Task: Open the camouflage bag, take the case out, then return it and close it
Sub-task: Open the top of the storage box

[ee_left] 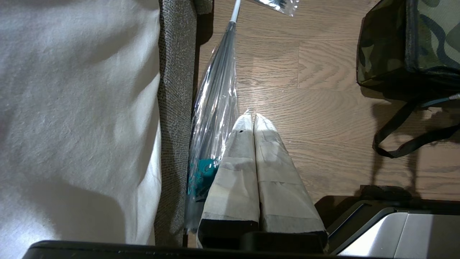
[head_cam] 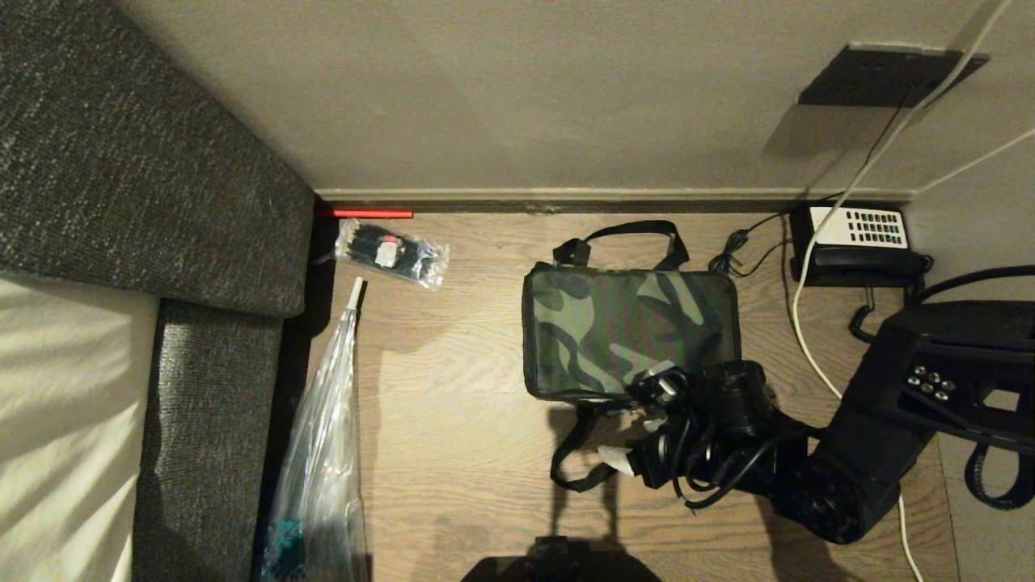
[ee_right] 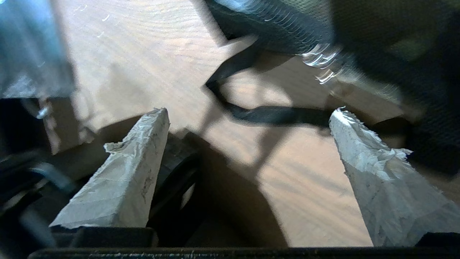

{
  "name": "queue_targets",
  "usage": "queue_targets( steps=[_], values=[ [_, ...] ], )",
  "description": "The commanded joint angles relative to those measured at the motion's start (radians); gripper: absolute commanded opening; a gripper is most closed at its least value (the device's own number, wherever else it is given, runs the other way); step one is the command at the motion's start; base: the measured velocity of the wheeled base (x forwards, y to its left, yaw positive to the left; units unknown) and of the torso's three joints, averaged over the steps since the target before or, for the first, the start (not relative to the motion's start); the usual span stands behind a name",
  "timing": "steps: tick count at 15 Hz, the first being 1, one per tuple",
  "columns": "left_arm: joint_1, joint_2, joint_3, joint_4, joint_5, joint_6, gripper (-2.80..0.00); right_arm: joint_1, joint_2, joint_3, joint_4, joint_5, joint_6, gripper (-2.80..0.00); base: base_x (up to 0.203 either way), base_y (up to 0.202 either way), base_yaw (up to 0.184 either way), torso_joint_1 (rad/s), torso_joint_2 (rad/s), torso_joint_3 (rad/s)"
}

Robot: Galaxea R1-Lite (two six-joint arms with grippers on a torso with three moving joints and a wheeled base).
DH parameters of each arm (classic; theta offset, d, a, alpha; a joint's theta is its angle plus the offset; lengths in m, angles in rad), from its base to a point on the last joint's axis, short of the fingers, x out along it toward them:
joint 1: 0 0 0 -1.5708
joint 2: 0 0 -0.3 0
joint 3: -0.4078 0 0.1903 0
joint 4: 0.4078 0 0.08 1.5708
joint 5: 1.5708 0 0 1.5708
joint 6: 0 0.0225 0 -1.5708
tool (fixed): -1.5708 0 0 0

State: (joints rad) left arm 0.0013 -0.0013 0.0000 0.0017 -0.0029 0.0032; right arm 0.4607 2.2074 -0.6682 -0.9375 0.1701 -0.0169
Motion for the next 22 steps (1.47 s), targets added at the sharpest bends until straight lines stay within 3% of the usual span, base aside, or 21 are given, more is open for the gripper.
queue_targets(
  steps=[1,3,12,13,14,22],
  values=[
    [0.0,0.001,0.003,0.0,0.0,0.0,-2.8,-0.018,0.048,-0.021,-0.017,0.001,-0.022,0.0,0.0,0.0,0.0,0.0,0.0,0.0],
    [0.0,0.001,0.003,0.0,0.0,0.0,-2.8,-0.038,0.073,-0.042,-0.084,0.0,-0.037,0.0,0.0,0.0,0.0,0.0,0.0,0.0],
    [0.0,0.001,0.003,0.0,0.0,0.0,-2.8,-0.057,0.089,-0.051,-0.121,-0.012,-0.054,0.0,0.0,0.0,0.0,0.0,0.0,0.0],
    [0.0,0.001,0.003,0.0,0.0,0.0,-2.8,-0.056,0.095,-0.051,-0.128,-0.012,-0.054,-1.75,0.0,0.0,0.0,0.0,0.0,0.0],
    [0.0,0.001,0.003,0.0,0.0,0.0,-2.8,-0.056,0.096,-0.05,-0.133,-0.012,-0.052,-2.8,0.0,0.0,0.0,0.0,0.0,0.0],
    [0.0,0.001,0.003,0.0,0.0,0.0,-2.8,-0.054,0.136,-0.065,-0.178,-0.012,-0.048,-2.8,0.0,0.0,0.0,0.0,0.0,0.0]
  ],
)
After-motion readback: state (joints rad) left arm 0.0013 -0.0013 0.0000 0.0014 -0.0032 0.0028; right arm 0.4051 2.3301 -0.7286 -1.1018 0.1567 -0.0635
